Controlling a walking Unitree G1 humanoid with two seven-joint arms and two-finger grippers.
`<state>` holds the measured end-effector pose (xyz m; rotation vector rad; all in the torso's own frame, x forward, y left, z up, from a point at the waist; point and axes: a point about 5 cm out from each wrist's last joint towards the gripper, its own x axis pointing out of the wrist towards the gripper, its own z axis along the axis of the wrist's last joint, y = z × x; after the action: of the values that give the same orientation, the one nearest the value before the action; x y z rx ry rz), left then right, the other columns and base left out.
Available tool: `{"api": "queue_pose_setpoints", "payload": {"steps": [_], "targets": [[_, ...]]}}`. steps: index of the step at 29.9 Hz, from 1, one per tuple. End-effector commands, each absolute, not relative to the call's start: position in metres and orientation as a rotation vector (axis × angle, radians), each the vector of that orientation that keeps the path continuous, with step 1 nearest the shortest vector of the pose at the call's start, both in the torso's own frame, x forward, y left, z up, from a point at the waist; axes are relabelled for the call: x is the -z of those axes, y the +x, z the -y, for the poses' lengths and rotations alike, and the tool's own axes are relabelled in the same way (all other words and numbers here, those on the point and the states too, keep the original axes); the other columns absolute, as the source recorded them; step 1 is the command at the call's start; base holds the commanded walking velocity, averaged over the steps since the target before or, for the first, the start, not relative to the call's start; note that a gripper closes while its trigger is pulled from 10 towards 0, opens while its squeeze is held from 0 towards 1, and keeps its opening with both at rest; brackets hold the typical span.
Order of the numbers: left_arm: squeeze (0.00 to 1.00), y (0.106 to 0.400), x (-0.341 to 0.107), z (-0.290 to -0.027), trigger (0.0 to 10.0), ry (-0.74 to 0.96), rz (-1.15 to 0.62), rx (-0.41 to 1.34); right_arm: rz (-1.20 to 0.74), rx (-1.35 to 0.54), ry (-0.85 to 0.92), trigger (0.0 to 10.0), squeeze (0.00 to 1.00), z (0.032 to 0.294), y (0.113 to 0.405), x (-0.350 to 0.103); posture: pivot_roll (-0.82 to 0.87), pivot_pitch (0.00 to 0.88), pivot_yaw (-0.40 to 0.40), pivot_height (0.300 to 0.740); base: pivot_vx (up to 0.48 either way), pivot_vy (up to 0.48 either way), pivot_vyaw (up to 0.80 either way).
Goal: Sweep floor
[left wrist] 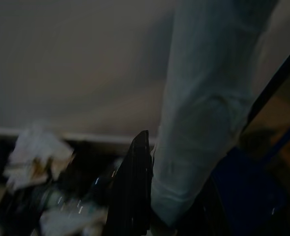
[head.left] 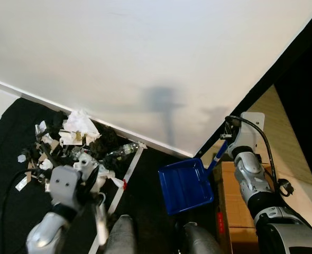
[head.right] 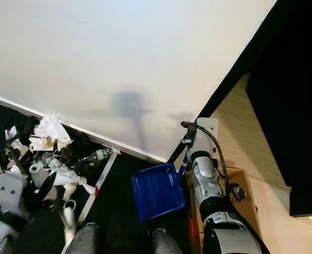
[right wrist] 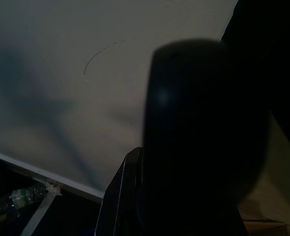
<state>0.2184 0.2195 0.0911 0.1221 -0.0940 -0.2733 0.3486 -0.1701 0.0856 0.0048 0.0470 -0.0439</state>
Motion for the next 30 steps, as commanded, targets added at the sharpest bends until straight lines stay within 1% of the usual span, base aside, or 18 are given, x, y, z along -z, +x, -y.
{"api": "queue_pose_setpoints", "payload": {"steps": [1, 6, 9, 16, 18, 21, 22, 24, 25, 28, 29, 30], "targets": [[0.0, 0.222, -0.099, -0.2, 10.0, 0.037, 0.17, 0.309, -0.161, 0.014, 0.047, 10.0, 0.0, 0.162, 0.334, -0.058, 0.23, 0.29, -0.112, 0.74, 0.0, 0.0, 0.0], [0.0, 0.241, -0.111, -0.18, 10.0, -0.025, 0.229, 0.353, -0.172, 0.009, 0.141, 10.0, 0.0, 0.152, 0.333, -0.055, 0.24, 0.276, -0.102, 0.74, 0.0, 0.0, 0.0], [0.0, 0.248, -0.12, -0.174, 10.0, -0.056, 0.26, 0.373, -0.167, 0.02, 0.182, 10.0, 0.0, 0.151, 0.336, -0.058, 0.24, 0.266, -0.097, 0.74, 0.0, 0.0, 0.0], [0.0, 0.253, -0.134, -0.177, 10.0, -0.047, 0.294, 0.384, -0.131, 0.044, 0.21, 10.0, 0.0, 0.156, 0.343, -0.068, 0.25, 0.256, -0.089, 0.74, 0.0, 0.0, 0.0], [0.0, 0.25, -0.141, -0.19, 10.0, -0.006, 0.305, 0.375, -0.116, 0.042, 0.197, 10.0, 0.0, 0.156, 0.345, -0.072, 0.25, 0.249, -0.082, 0.74, 0.0, 0.0, 0.0], [0.0, 0.249, -0.144, -0.194, 10.0, 0.001, 0.307, 0.371, -0.117, 0.043, 0.192, 10.0, 0.0, 0.156, 0.345, -0.072, 0.25, 0.249, -0.082, 0.74, 0.0, 0.0, 0.0], [0.0, 0.247, -0.147, -0.199, 10.0, 0.014, 0.313, 0.364, -0.12, 0.041, 0.187, 10.0, 0.0, 0.156, 0.345, -0.071, 0.25, 0.248, -0.078, 0.74, 0.0, 0.0, 0.0], [0.0, 0.237, -0.16, -0.219, 10.0, 0.054, 0.327, 0.339, -0.129, 0.023, 0.159, 10.0, 0.0, 0.153, 0.342, -0.068, 0.26, 0.25, -0.078, 0.74, 0.0, 0.0, 0.0], [0.0, 0.237, -0.16, -0.219, 10.0, 0.054, 0.327, 0.339, -0.129, 0.023, 0.159, 10.0, 0.0, 0.153, 0.342, -0.068, 0.26, 0.25, -0.078, 0.74, 0.0, 0.0, 0.0], [0.0, 0.229, -0.166, -0.233, 10.0, 0.081, 0.323, 0.314, -0.141, 0.013, 0.145, 10.0, 0.0, 0.152, 0.339, -0.063, 0.27, 0.251, -0.08, 0.74, 0.0, 0.0, 0.0], [0.0, 0.222, -0.16, -0.237, 10.0, 0.099, 0.288, 0.311, -0.142, 0.003, 0.135, 10.0, 0.0, 0.151, 0.338, -0.062, 0.28, 0.253, -0.084, 0.74, 0.0, 0.0, 0.0], [0.0, 0.222, -0.16, -0.237, 10.0, 0.099, 0.288, 0.311, -0.142, 0.003, 0.135, 10.0, 0.0, 0.151, 0.338, -0.062, 0.28, 0.253, -0.084, 0.74, 0.0, 0.0, 0.0]]}}
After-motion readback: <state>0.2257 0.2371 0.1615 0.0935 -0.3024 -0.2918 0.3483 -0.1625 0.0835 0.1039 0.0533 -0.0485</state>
